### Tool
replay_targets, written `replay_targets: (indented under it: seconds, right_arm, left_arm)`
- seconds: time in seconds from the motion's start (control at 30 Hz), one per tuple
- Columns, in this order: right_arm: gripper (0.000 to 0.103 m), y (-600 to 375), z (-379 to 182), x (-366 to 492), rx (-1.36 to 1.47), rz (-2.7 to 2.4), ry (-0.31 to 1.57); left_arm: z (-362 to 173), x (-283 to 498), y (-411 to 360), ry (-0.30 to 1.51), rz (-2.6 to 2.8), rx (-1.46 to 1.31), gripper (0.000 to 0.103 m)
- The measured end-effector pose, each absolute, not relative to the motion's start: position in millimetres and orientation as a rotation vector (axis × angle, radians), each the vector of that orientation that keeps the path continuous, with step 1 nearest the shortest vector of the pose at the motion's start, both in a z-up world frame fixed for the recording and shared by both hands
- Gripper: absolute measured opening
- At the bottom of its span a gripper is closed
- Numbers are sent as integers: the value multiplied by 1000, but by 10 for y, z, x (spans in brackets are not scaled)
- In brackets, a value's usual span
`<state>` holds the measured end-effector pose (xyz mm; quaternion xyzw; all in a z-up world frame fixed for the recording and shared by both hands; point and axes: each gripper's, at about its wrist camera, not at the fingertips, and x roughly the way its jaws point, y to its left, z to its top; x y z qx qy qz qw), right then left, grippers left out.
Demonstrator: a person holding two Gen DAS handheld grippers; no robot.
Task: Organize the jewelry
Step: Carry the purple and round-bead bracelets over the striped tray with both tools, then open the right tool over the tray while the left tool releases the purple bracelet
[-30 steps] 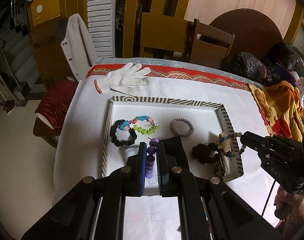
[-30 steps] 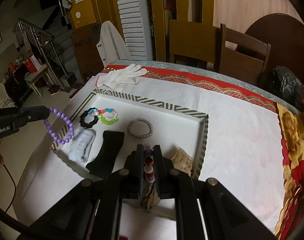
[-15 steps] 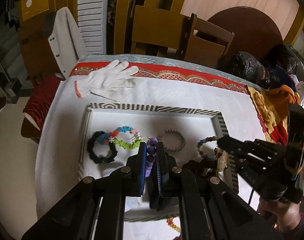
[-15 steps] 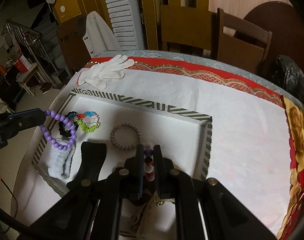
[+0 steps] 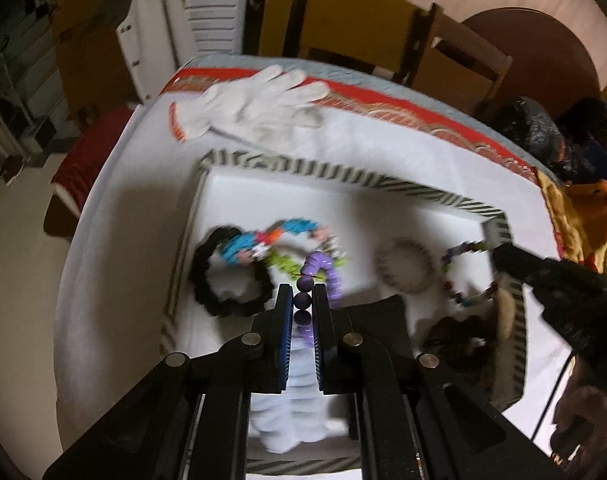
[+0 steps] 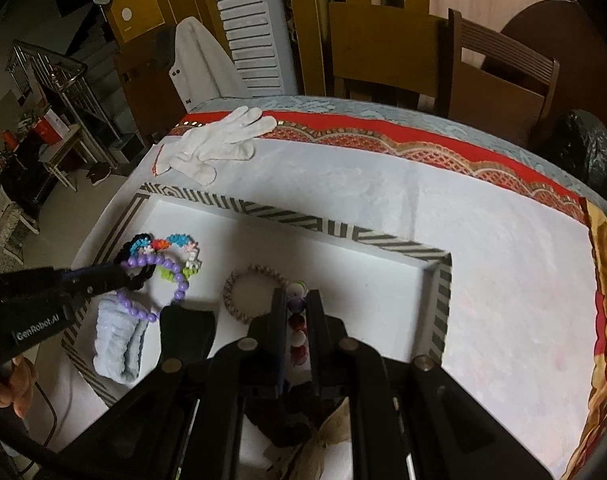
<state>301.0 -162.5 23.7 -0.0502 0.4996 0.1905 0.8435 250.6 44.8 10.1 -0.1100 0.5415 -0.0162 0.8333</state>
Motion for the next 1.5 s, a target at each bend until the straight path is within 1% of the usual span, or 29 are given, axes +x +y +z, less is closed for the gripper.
replay_targets:
  seconds: [0.47, 0.87, 1.33, 1.37, 1.4, 1.47, 1.5]
  right_arm:
    - [9, -1933, -185, 3358, -132, 233, 1120]
    - [9, -1960, -286, 3402, -144, 176, 1100]
    - [10, -2002, -390, 3379, -149, 148, 1132]
    - [13, -2022, -374, 3370, -137, 151, 1132]
    - [20, -2036, -353, 3363, -125, 152, 1129]
    - [28, -2085, -287, 3330, -94, 159, 1118]
    - [29, -2105, -258, 3315, -78, 166, 1114]
  left_arm:
    - [-47, 2463, 493, 1171, -13, -217, 3]
    - [-101, 2557, 417, 1176, -11, -210, 3]
    - [-198, 2615, 368, 1192, 1, -194, 3]
    - [-198, 2615, 369, 1193, 1, -194, 3]
    - [-198, 2616, 368, 1192, -1, -189, 3]
    - [-193, 2614, 372, 1187, 9, -174, 4]
    - [-190, 2610, 376, 1188, 10, -174, 4]
